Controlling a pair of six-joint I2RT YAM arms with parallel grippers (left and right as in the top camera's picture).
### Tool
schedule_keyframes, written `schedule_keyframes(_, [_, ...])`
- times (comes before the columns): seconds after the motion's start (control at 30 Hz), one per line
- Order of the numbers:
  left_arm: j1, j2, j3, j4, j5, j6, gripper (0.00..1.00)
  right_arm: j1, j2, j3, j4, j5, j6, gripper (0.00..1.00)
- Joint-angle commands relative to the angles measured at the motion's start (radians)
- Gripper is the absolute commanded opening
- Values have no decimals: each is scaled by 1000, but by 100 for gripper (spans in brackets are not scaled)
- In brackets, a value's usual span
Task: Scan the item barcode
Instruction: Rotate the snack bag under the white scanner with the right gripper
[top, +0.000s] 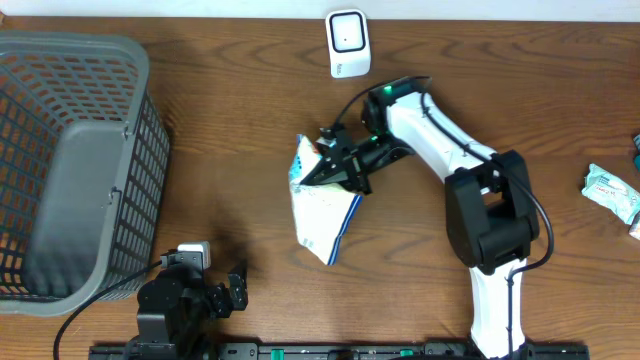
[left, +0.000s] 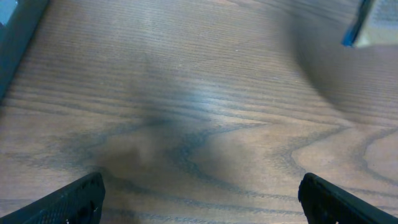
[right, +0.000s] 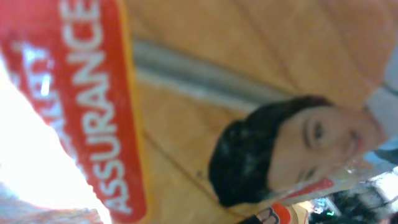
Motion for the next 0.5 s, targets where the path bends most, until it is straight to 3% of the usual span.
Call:
schedule_keyframes(0.0, [0,-1,-5,-27,-10,2,99,-37,-33,0,-50,50,23,1])
schedule_keyframes(0.3, [0,-1,-5,-27,-10,2,99,-59,-33,0,-50,176,13,1])
schedule_keyframes(0.47, [0,-1,-5,-27,-10,2,99,-87,-33,3,-37,443,-41,1])
